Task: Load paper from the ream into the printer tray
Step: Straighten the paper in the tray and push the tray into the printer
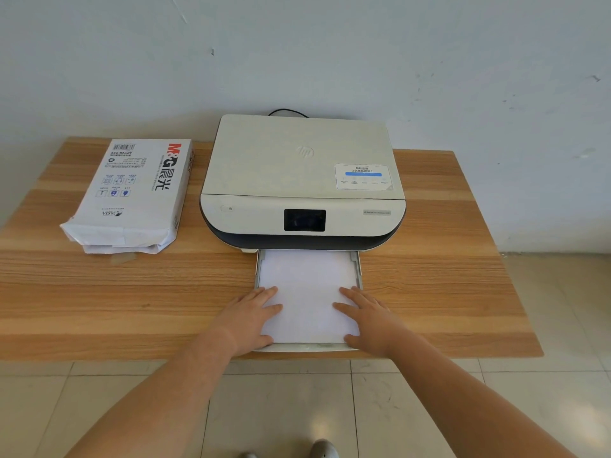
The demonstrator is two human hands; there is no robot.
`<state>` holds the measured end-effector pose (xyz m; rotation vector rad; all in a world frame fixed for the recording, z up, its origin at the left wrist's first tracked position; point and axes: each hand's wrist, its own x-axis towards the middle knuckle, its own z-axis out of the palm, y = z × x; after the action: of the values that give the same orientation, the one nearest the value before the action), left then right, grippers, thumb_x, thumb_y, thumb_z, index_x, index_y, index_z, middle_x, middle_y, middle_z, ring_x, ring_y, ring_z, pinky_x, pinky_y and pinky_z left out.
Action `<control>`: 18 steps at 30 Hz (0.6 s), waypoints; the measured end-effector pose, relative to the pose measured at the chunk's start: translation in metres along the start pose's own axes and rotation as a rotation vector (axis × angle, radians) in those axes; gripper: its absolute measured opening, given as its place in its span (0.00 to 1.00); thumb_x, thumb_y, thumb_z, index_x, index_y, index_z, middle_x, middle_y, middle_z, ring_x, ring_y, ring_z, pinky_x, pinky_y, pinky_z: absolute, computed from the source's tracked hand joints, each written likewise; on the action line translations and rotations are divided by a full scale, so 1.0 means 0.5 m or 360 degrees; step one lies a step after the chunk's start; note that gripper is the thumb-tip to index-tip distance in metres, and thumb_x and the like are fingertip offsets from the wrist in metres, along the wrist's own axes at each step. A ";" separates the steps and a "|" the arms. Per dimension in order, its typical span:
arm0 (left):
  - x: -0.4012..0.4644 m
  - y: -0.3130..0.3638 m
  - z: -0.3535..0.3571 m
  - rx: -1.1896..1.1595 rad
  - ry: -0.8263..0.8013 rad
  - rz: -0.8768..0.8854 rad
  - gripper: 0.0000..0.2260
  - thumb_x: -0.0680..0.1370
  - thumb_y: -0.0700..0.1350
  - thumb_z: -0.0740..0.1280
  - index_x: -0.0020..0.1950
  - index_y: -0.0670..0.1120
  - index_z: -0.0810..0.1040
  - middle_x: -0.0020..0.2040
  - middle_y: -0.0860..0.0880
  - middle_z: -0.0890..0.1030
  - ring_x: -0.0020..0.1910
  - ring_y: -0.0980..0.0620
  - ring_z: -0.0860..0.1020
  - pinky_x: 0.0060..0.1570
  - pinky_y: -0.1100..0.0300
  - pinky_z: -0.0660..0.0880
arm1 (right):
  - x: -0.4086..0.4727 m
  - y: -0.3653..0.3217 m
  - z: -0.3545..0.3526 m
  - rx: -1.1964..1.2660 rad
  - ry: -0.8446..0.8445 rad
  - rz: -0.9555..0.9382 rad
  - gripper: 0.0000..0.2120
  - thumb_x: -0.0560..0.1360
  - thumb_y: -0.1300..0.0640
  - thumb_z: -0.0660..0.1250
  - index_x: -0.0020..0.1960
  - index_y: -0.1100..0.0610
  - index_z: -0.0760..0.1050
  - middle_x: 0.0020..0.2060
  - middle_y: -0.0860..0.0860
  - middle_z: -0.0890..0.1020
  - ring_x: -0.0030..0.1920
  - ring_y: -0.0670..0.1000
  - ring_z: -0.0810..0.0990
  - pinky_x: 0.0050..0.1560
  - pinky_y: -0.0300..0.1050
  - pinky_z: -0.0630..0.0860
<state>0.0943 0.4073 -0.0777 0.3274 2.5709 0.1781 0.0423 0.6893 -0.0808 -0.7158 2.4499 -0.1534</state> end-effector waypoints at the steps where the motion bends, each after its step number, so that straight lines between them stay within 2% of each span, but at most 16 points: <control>1: 0.000 0.000 0.000 -0.0005 0.0002 -0.0001 0.31 0.77 0.56 0.63 0.77 0.56 0.54 0.79 0.54 0.43 0.77 0.52 0.45 0.75 0.52 0.49 | -0.001 -0.001 -0.002 0.0017 0.0004 0.0006 0.33 0.76 0.46 0.63 0.78 0.44 0.53 0.79 0.44 0.45 0.78 0.48 0.42 0.76 0.51 0.46; 5: 0.000 -0.001 0.002 -0.0017 0.0009 0.0007 0.32 0.76 0.57 0.63 0.77 0.56 0.53 0.79 0.54 0.42 0.77 0.52 0.44 0.75 0.53 0.49 | -0.002 -0.002 -0.006 0.0083 0.0010 0.0030 0.33 0.76 0.46 0.63 0.77 0.44 0.54 0.79 0.43 0.46 0.78 0.48 0.43 0.75 0.51 0.49; 9: -0.001 -0.004 0.001 -0.0020 0.0001 0.0018 0.33 0.76 0.59 0.63 0.77 0.56 0.52 0.79 0.55 0.41 0.77 0.53 0.44 0.75 0.53 0.49 | 0.000 -0.003 -0.003 0.0034 0.0021 0.0010 0.34 0.76 0.42 0.62 0.78 0.44 0.53 0.79 0.44 0.46 0.78 0.48 0.42 0.76 0.50 0.45; 18: 0.003 -0.005 0.000 -0.0018 -0.0015 0.0015 0.33 0.76 0.57 0.63 0.77 0.56 0.52 0.79 0.54 0.41 0.77 0.53 0.43 0.75 0.52 0.48 | 0.011 0.000 0.005 0.0016 0.0068 0.0014 0.33 0.75 0.45 0.63 0.78 0.45 0.54 0.79 0.45 0.47 0.78 0.48 0.43 0.76 0.50 0.44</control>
<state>0.0928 0.4054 -0.0790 0.3358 2.5586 0.1941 0.0397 0.6862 -0.0855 -0.7038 2.4908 -0.1792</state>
